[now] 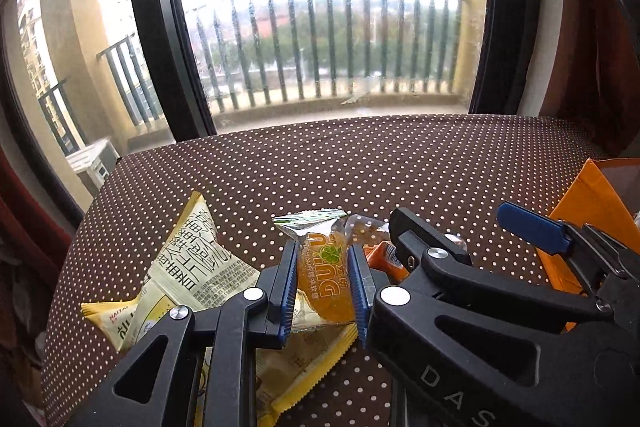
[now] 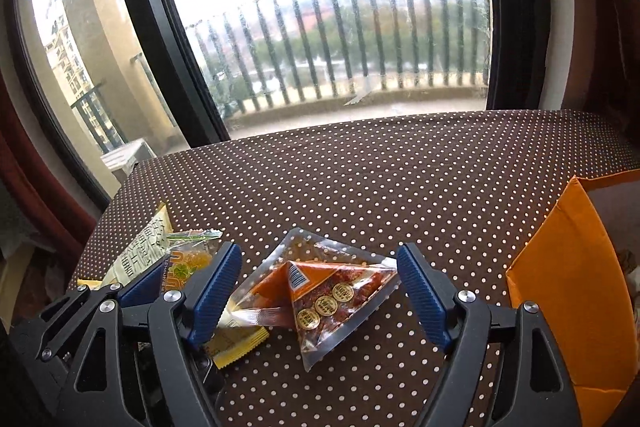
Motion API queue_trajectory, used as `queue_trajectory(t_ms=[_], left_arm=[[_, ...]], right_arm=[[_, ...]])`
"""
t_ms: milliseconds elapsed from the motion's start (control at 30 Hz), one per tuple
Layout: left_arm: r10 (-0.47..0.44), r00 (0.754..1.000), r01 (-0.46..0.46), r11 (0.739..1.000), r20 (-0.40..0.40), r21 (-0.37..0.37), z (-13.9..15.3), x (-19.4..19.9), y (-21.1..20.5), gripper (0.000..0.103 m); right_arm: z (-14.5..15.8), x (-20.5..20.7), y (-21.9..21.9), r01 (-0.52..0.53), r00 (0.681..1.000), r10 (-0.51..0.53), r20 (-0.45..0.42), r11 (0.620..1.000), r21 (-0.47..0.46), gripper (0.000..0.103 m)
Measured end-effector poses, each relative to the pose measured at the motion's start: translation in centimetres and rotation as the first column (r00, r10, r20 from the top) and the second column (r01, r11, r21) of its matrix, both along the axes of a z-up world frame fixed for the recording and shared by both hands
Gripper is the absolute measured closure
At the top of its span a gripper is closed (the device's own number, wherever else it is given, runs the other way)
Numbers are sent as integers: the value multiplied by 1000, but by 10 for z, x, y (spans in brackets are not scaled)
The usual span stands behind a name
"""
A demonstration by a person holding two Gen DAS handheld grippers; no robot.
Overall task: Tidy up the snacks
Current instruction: 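Hold jelly packet in left tool while right tool grasps triangular sausage pack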
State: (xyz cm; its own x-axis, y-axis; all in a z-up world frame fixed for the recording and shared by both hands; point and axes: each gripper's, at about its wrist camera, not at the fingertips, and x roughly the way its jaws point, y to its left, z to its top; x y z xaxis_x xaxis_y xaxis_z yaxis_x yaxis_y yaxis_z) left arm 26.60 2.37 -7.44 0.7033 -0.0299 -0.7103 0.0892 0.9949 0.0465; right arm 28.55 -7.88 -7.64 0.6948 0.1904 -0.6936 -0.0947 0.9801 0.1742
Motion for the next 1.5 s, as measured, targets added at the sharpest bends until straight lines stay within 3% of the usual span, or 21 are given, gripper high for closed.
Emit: queue_trajectory(t_ms=[400,533,567,700,833,1500], left_arm=[[5,993,-6,1000,-116,-10,-34,15,11,81],[-6,993,6,1000,-118,-2,-37,17,9,81],[-9,993,10,1000,-115,2,-35,16,7,81],[-16,993,15,1000,-114,-11,-36,16,5,80],[-19,993,19,1000,-115,-7,-40,17,3,81],[-73,992,68,997,-101,-48,-32,-27,-6,81]], right_arm=[[-43,22,8,-13,991,5,-130,998,-64,13],[-58,25,-1,9,985,-12,-170,1000,-18,13],[-60,25,-3,17,985,-17,-170,1000,-4,14],[-59,20,0,-20,989,22,-145,1000,15,45],[-59,16,1,-17,991,19,-133,1000,11,54],[-50,-18,-9,2,993,-3,-118,1000,-11,60]])
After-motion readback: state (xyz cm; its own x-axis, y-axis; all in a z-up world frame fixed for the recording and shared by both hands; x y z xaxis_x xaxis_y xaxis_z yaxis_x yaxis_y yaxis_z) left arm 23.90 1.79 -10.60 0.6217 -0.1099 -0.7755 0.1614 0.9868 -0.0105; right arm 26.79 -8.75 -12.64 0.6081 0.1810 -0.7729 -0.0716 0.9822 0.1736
